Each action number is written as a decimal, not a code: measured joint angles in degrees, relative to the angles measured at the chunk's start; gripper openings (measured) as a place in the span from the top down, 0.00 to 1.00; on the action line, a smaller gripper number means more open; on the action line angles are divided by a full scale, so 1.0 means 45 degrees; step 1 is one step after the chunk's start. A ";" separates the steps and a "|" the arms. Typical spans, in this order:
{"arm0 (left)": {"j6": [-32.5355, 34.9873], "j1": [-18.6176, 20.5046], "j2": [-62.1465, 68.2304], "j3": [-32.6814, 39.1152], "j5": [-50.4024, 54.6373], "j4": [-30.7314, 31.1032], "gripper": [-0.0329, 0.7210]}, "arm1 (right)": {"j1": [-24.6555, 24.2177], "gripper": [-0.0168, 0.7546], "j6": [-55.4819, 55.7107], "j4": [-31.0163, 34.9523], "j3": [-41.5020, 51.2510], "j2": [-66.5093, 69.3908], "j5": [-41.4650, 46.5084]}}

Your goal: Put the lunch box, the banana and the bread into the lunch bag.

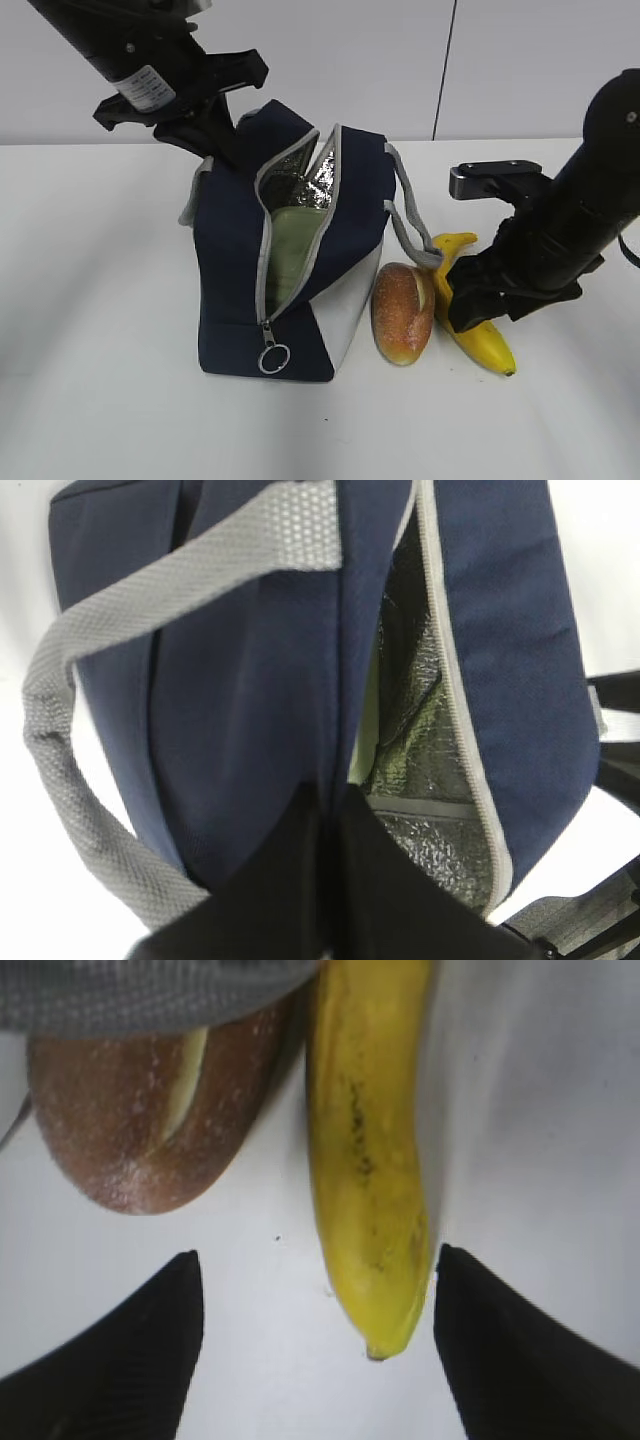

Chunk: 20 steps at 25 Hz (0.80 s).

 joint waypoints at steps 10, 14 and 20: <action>0.0042 0.0000 0.0000 0.0000 0.0037 0.0000 0.96 | 0.0000 0.29 0.0000 -0.0886 -0.1726 0.2000 0.0081; 0.0042 0.0000 0.0000 0.0000 0.0037 0.0073 0.96 | 0.0000 0.29 0.0000 -0.0956 -0.2075 0.2660 0.0081; 0.0042 0.0000 0.0000 0.0000 0.0037 0.0238 0.96 | 0.0000 0.39 0.0000 -0.0936 -0.2200 0.3093 0.0153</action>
